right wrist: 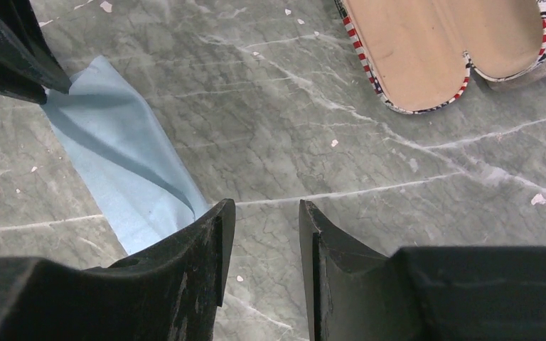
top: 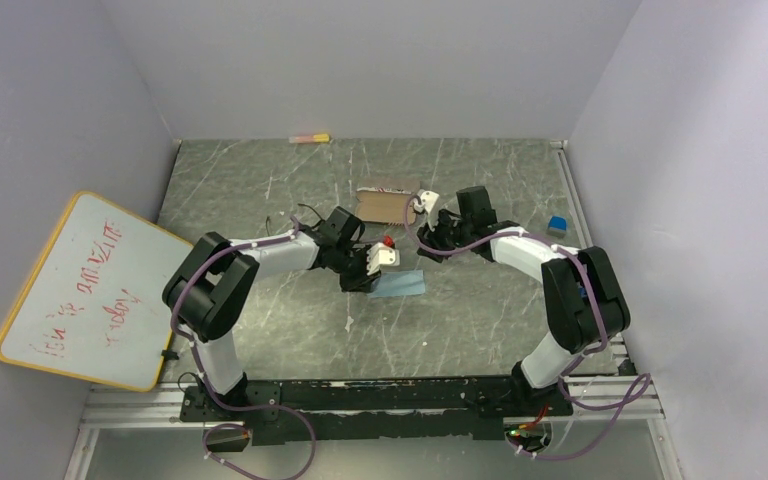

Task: Organize the sunglasses
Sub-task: Adjust the glasses cleaning cloth at the center of the board.

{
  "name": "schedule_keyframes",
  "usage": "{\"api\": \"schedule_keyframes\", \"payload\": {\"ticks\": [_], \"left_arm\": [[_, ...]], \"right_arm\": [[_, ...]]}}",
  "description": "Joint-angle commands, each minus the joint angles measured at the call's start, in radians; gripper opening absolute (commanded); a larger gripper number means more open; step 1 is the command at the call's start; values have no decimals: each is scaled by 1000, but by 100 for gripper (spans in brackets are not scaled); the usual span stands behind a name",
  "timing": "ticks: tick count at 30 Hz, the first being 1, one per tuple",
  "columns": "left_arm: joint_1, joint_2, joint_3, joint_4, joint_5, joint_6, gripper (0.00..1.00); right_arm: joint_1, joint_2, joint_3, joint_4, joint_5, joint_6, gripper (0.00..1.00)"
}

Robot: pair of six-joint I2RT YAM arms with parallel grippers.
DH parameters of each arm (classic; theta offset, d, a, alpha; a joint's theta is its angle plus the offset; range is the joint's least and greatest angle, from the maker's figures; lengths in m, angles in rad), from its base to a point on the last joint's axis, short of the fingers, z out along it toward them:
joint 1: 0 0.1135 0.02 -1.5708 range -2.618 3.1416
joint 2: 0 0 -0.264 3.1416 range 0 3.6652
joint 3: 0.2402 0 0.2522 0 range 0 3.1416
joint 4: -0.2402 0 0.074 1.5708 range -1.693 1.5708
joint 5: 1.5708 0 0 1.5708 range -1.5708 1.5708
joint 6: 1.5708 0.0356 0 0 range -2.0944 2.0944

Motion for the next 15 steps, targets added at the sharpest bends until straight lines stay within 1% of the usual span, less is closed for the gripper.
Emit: {"api": "schedule_keyframes", "payload": {"ticks": [1, 7, 12, 15], "left_arm": [[-6, -37, 2, -17, 82, 37, 24], [-7, -44, -12, 36, 27, -2, 24], [-6, -51, -25, 115, -92, -70, 24], [11, -47, -18, 134, -90, -99, 26]], "right_arm": [[-7, -18, 39, -20, -26, -3, 43], [-6, 9, 51, -49, -64, -15, 43], [-7, 26, 68, -82, -102, -28, 45], [-7, 51, 82, -101, -109, -28, 46]]}}
